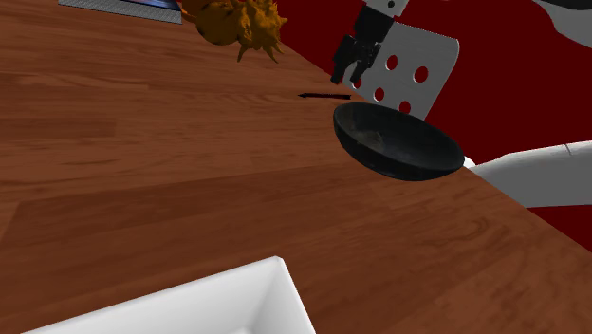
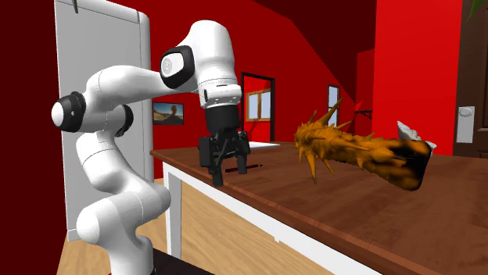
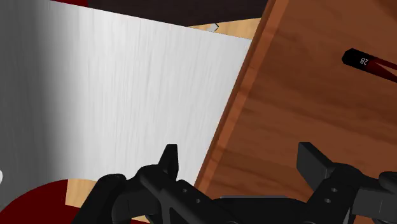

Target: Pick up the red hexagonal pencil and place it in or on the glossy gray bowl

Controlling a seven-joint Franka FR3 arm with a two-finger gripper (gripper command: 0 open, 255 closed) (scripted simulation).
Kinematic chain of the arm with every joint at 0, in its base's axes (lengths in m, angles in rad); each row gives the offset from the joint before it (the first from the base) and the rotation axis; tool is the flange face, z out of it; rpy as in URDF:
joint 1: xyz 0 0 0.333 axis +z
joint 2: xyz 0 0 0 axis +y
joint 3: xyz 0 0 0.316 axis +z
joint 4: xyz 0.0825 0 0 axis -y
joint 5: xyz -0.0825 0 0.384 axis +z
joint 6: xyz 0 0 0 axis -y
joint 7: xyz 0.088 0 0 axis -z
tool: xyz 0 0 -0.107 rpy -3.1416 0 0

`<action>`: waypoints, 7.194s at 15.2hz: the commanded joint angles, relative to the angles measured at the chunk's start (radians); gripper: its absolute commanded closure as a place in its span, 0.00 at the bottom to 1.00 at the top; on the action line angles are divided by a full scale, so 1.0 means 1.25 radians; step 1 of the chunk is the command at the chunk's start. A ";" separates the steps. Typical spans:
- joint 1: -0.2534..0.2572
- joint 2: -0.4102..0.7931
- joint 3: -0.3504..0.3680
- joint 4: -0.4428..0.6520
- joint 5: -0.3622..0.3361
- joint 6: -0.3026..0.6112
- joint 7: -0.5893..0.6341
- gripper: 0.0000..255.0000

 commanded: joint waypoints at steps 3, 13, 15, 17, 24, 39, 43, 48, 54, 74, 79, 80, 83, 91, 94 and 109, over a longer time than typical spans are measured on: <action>0.041 0.033 0.015 0.036 -0.004 0.000 -0.061 0.00; 0.232 0.127 0.098 0.163 -0.024 -0.025 -0.363 0.00; 0.269 0.132 0.115 0.176 -0.027 -0.032 -0.424 0.00; 0.297 0.133 0.128 0.183 -0.029 -0.038 -0.471 0.00; 0.299 0.122 0.128 0.098 -0.027 0.036 -0.472 0.00; 0.299 0.118 0.127 0.089 -0.027 0.041 -0.473 1.00; 0.298 0.124 0.128 0.105 -0.027 0.032 -0.473 1.00; 0.295 0.141 0.126 0.171 -0.031 -0.019 -0.474 1.00; 0.291 0.165 0.125 0.257 -0.035 -0.079 -0.476 1.00; 0.318 0.169 0.236 0.432 0.009 -0.249 -0.336 1.00; 0.333 0.159 0.313 0.462 0.044 -0.282 -0.241 1.00; 0.335 0.159 0.329 0.470 0.051 -0.289 -0.222 1.00; 0.340 0.156 0.370 0.477 0.070 -0.293 -0.174 1.00; 0.356 0.101 0.366 0.343 0.087 -0.213 -0.182 1.00; 0.362 0.083 0.367 0.297 0.093 -0.184 -0.183 1.00; 0.369 0.064 0.370 0.244 0.101 -0.149 -0.185 0.00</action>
